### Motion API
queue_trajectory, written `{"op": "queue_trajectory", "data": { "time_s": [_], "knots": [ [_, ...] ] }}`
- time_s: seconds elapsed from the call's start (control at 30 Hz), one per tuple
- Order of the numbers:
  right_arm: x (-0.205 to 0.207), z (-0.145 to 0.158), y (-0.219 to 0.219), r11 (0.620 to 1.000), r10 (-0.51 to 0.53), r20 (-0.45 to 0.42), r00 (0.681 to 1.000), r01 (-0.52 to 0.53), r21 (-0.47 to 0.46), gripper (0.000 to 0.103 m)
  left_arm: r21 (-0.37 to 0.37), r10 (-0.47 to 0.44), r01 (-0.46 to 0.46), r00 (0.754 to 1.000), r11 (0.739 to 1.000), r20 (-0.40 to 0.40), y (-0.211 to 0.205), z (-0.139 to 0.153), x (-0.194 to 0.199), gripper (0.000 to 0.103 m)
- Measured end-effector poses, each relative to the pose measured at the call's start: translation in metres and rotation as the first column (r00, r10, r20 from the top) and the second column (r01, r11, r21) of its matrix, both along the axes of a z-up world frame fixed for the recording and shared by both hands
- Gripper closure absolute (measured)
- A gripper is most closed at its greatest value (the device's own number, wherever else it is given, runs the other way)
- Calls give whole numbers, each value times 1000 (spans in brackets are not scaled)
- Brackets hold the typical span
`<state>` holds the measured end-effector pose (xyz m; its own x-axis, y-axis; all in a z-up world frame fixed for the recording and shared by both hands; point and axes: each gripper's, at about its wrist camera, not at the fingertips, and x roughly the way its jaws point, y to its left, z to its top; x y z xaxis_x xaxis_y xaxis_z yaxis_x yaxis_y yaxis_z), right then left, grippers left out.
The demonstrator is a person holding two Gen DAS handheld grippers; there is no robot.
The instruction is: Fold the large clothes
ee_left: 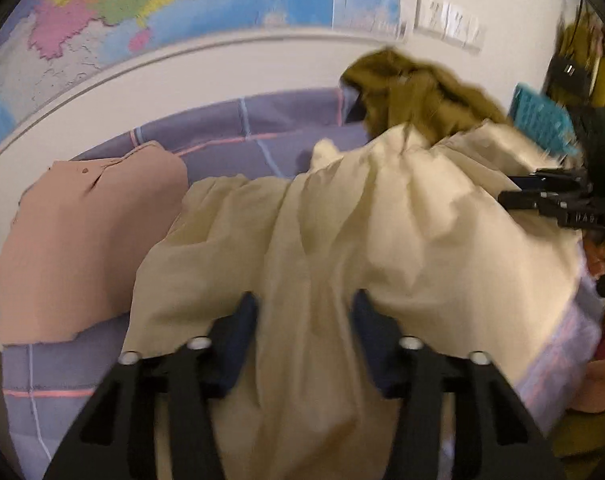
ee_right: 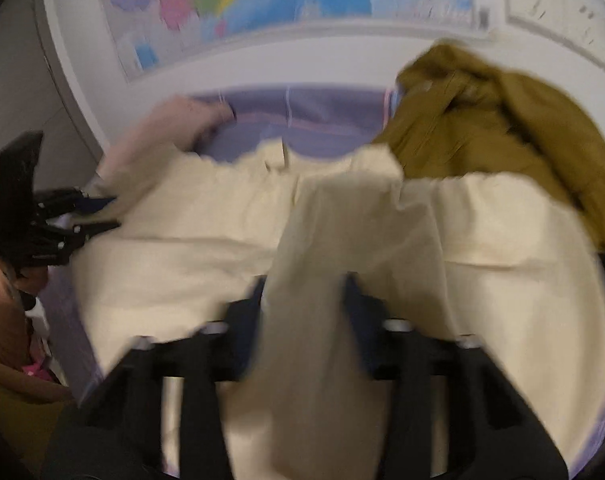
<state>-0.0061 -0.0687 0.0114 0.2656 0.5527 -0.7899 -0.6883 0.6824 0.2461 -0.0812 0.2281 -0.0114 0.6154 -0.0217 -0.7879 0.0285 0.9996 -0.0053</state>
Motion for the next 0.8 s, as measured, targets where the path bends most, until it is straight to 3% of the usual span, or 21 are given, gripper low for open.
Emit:
{"op": "queue_trajectory", "data": {
  "time_s": [0.03,0.1,0.17,0.23,0.37,0.43,0.53,0.6,0.7,0.73,0.8],
  "knots": [
    [6,-4,2,1000,1,-17,1000,-1,17,98,1,-1,1,1000,1000,2,0,-2,5,71],
    [9,-2,7,1000,-15,-10,1000,15,24,101,-9,6,-6,1000,1000,-2,4,-3,13,92],
    [15,10,9,998,-30,31,999,28,54,102,-20,11,-11,1000,1000,3,8,-1,22,99],
    [22,26,13,996,-54,99,994,47,73,102,-9,26,-26,1000,1000,10,11,3,33,100],
    [41,43,16,989,-110,150,983,93,119,102,21,113,-116,989,993,90,25,23,56,101],
    [52,28,22,989,-101,83,992,90,118,102,44,148,-152,985,987,91,33,20,64,100],
    [53,-8,30,999,-47,50,998,48,-19,100,28,148,-148,989,989,7,40,-6,69,100],
    [50,-19,27,999,-31,29,999,32,-35,99,36,157,-156,988,987,-3,43,-16,67,98],
    [45,-8,9,999,-31,8,999,31,24,73,3,146,-146,989,989,33,46,-11,57,94],
    [41,-3,1,998,-33,8,999,33,50,58,-5,144,-144,989,990,44,46,-8,53,93],
    [31,16,-26,992,-42,32,999,37,121,57,-11,146,-145,987,989,64,47,-2,43,87]
  ]
}}
